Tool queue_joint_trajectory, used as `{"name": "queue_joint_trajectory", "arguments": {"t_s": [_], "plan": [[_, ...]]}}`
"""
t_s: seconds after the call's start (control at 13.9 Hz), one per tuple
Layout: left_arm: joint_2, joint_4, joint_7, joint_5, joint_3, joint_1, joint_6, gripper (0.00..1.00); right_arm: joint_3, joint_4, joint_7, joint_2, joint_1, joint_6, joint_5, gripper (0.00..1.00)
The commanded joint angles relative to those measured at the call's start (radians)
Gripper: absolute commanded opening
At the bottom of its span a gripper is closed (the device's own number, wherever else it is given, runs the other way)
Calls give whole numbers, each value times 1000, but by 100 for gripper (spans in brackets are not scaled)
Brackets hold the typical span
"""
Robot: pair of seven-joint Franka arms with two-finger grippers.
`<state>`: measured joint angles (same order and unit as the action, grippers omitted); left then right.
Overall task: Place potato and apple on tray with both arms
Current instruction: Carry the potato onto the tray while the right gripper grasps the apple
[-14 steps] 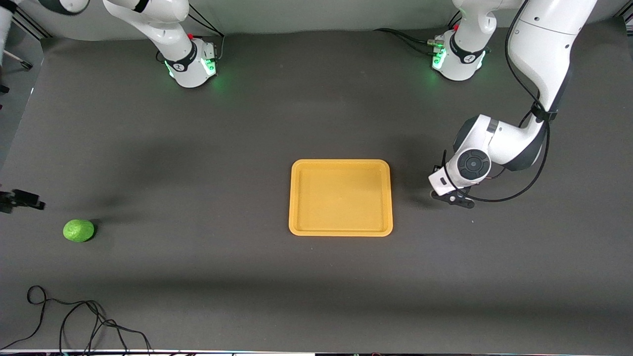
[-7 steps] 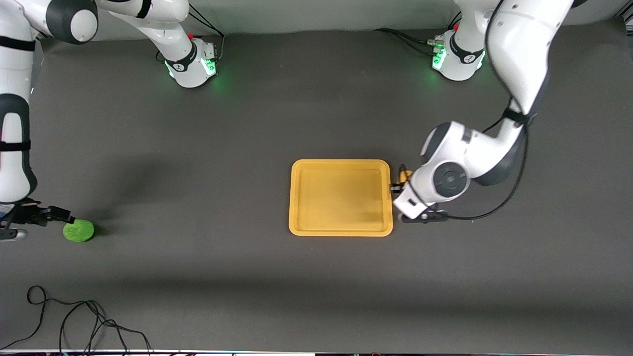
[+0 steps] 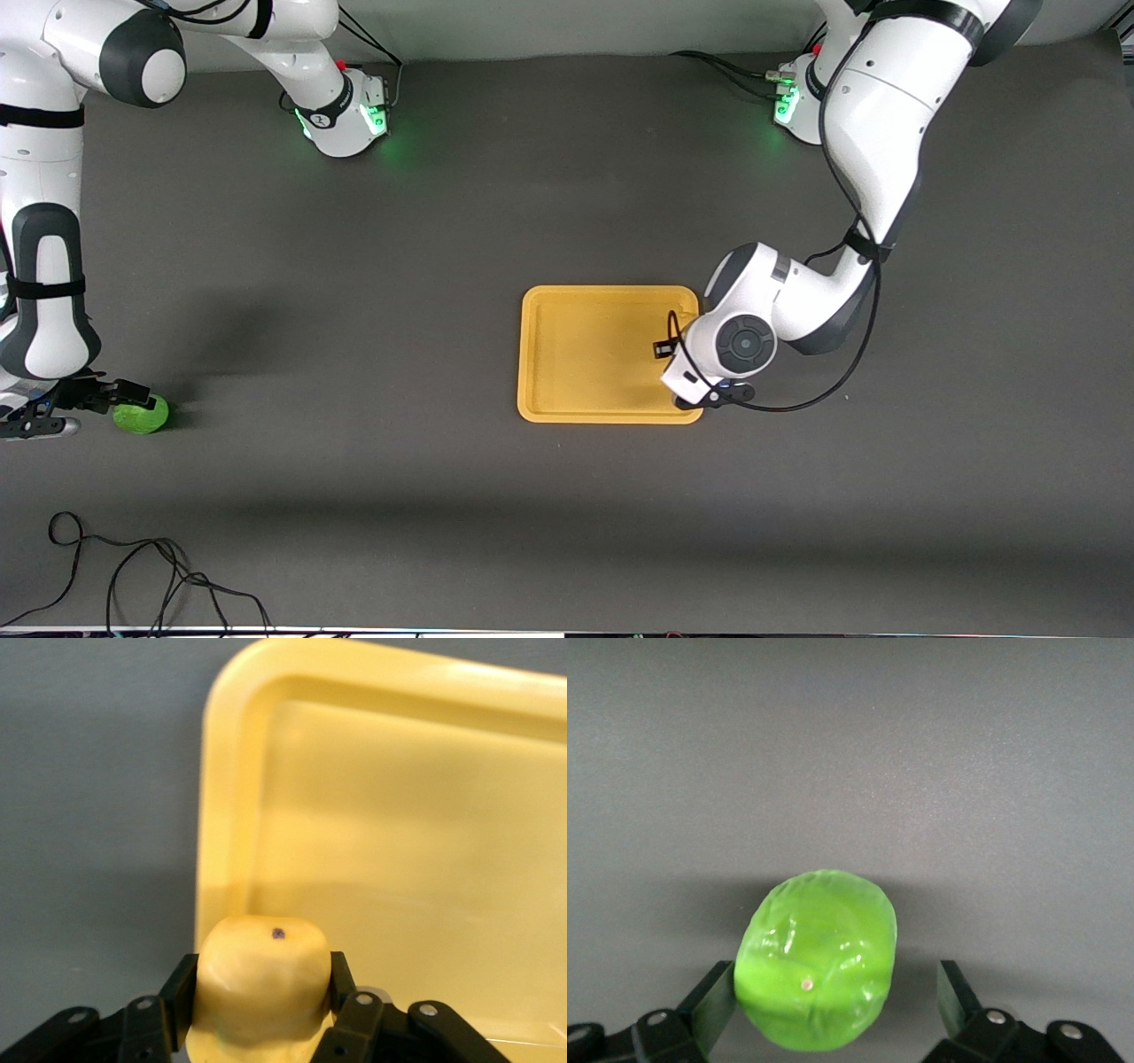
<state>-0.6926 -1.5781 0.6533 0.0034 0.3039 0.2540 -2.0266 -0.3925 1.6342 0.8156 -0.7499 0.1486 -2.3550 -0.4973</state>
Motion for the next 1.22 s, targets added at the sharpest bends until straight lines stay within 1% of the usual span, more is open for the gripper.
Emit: {"name": "queue_joint_trajectory", "arguments": {"t_s": [0.0,0.07,0.14,0.22,0.29,0.36,0.43,0.5,0.58,0.65,0.72,0.86,0.93,1.01,1.15], "plan": [[-24,43,31,0,-14,50,16,24,1,-16,65,-25,3,-23,-67,100],[-31,41,31,3,-17,50,16,25,3,-17,79,-32,3,-27,-79,96],[-39,41,31,4,-17,50,14,25,3,-19,98,-38,3,-36,-81,79],[-48,41,31,3,-17,50,3,30,3,-19,117,-40,3,-46,-81,60],[-53,40,31,4,-19,48,-17,36,4,-23,120,-42,3,-46,-81,46],[-53,40,29,4,-19,44,-26,44,4,-33,120,-40,0,-44,-78,33],[-53,41,25,4,-19,42,-26,48,4,-40,119,-37,-3,-41,-73,26],[-53,43,23,16,-19,41,-26,54,4,-56,117,-26,-6,-30,-69,25],[-53,44,26,44,-19,40,-26,69,3,-66,116,-17,-14,-9,-64,25],[-53,44,26,75,-19,40,-26,100,-5,-79,109,16,-23,44,-52,25],[-51,44,29,92,-19,39,-24,100,-9,-89,97,61,-32,98,-3,24],[-39,56,20,96,-19,37,-8,100,-6,-103,12,168,-40,176,154,24],[-31,78,23,96,-19,36,3,100,-6,-108,-33,214,-50,244,211,24],[-21,96,22,96,-20,18,34,100,-8,-109,-85,268,-67,314,251,24],[25,159,14,95,-19,-18,162,100,-5,-112,-186,364,-90,451,328,24]]}}
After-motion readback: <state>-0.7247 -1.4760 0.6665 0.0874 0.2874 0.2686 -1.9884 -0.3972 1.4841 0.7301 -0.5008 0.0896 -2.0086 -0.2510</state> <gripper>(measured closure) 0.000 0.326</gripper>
